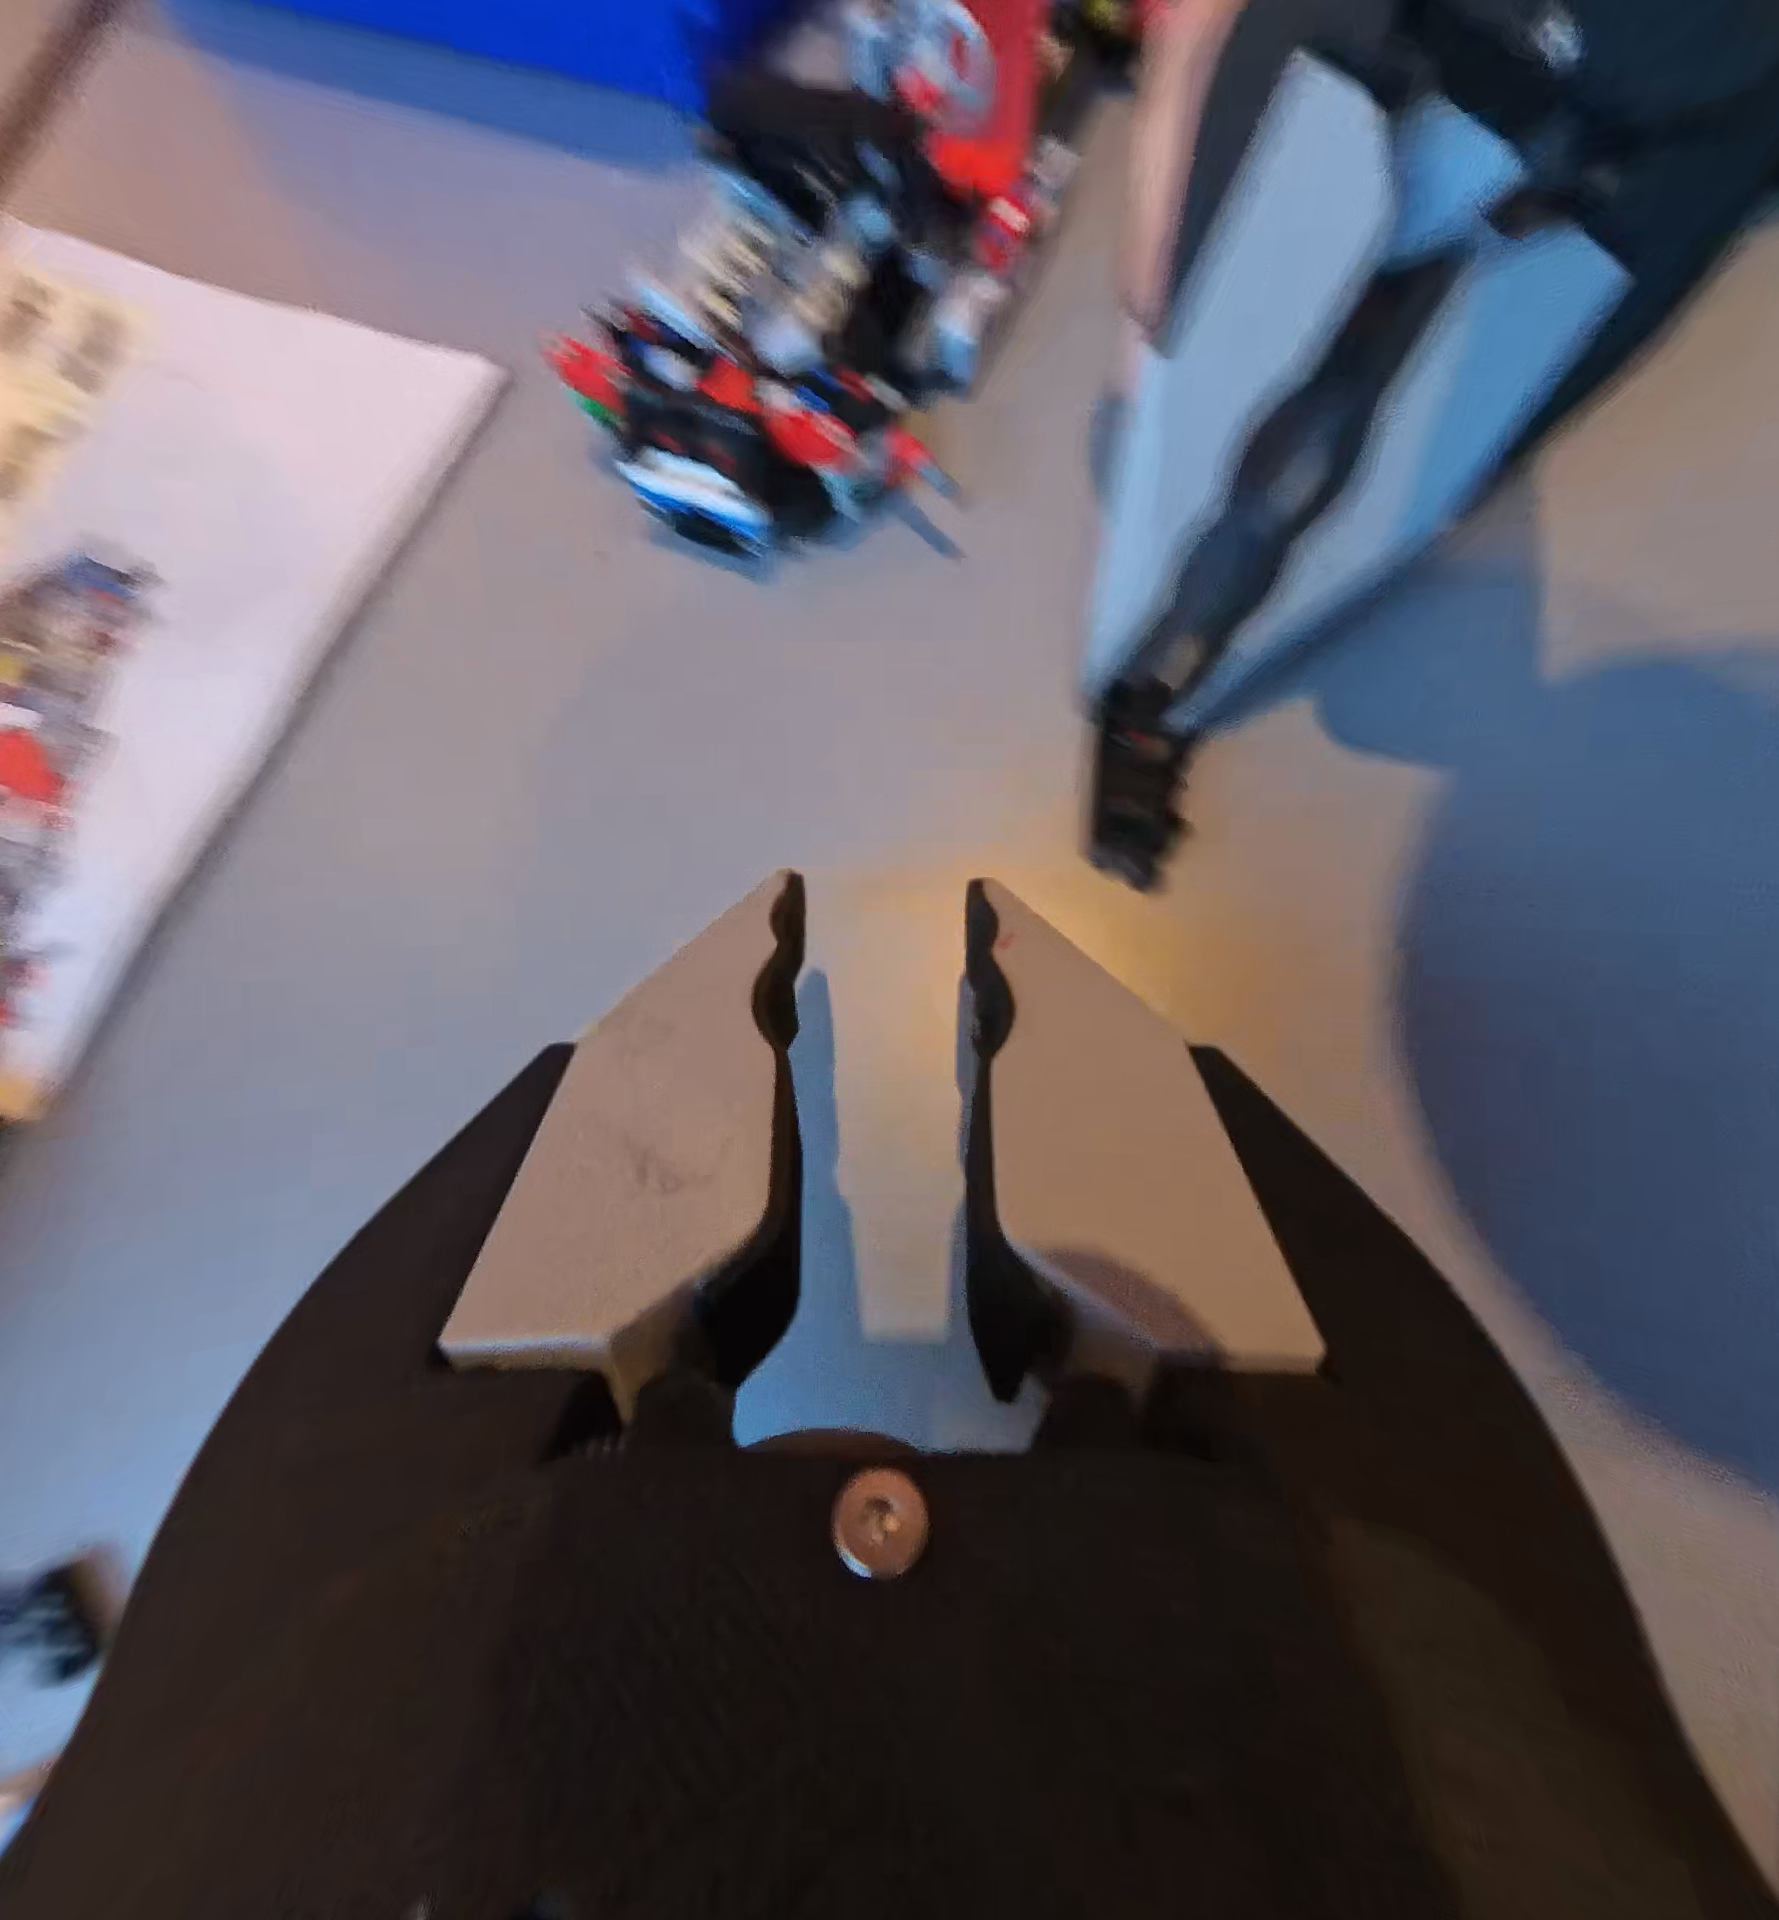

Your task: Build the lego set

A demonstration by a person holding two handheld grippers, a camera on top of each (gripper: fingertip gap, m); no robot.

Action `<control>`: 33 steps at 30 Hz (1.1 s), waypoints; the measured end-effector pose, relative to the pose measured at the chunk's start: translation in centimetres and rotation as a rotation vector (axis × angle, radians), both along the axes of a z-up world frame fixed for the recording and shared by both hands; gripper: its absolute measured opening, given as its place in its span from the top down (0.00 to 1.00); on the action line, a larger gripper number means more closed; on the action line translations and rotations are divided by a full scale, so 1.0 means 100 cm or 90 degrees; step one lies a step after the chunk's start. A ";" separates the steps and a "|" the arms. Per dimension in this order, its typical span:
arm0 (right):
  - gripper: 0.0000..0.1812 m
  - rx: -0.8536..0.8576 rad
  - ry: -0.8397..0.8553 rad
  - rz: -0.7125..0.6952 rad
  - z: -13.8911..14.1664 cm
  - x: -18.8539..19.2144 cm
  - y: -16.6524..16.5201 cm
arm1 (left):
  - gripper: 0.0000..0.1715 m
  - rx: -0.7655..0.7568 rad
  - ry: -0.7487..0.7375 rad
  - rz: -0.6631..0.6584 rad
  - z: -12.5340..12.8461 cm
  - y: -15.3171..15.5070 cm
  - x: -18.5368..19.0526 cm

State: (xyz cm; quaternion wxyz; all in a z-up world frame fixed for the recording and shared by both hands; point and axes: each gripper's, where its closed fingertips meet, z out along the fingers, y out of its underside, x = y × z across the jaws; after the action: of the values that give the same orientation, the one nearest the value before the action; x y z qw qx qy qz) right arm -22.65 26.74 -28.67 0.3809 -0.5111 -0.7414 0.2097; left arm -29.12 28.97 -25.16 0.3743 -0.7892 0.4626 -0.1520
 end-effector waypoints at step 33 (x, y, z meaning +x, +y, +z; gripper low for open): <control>0.95 -0.132 0.094 -0.023 0.029 0.021 0.003 | 0.87 -0.218 -0.071 0.275 0.001 0.237 0.008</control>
State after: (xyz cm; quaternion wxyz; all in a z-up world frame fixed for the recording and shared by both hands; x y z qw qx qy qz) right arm -20.57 27.01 -25.81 0.3832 -0.5443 -0.6765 0.3149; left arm -28.30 52.70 -25.02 0.2840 -0.9118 0.2298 -0.1876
